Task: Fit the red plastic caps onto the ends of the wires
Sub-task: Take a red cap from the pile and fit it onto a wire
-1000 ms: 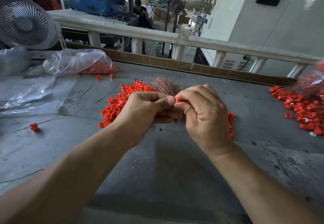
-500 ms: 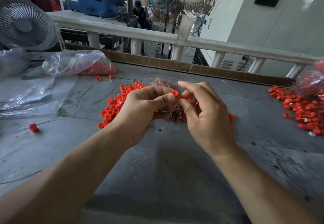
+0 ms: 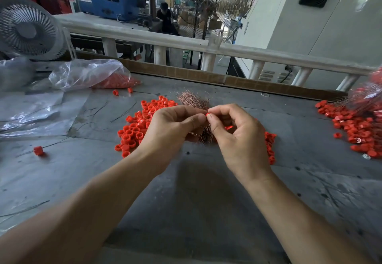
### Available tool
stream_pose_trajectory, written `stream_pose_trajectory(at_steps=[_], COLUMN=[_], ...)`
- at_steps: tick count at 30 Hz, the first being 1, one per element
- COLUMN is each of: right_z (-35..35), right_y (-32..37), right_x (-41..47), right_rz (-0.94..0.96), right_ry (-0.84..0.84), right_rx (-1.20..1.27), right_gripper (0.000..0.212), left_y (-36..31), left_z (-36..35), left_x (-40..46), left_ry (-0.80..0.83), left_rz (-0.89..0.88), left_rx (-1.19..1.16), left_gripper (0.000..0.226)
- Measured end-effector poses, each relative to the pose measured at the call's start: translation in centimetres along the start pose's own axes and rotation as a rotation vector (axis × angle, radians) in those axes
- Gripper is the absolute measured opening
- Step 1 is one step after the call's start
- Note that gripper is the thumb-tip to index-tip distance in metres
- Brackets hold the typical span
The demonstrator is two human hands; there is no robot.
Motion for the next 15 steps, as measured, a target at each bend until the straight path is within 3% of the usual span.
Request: stream_pose_trajectory(at_steps=[7, 15], right_z=[-0.23, -0.24], right_y=[0.14, 0.08], right_x=[0.06, 0.22], right_rz=[0.085, 0.049], right_ry=[0.063, 0.087], right_rx=[-0.096, -0.119], right_gripper=[0.010, 0.009], left_y=[-0.06, 0.13], left_z=[0.14, 0.06], left_x=[0.07, 0.19], left_ry=[-0.025, -0.039], left_rz=[0.023, 0.044], left_rx=[-0.009, -0.013], left_gripper=[0.020, 0.012])
Point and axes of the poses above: each hand's wrist, its own x-axis towards the middle knuckle, its own z-axis out of the back of the hand, y = z × x, the point moved 3 cm from there along x, towards the middle knuckle, and after that the axes turned 6 degrees about x, right-handed, at the moved point
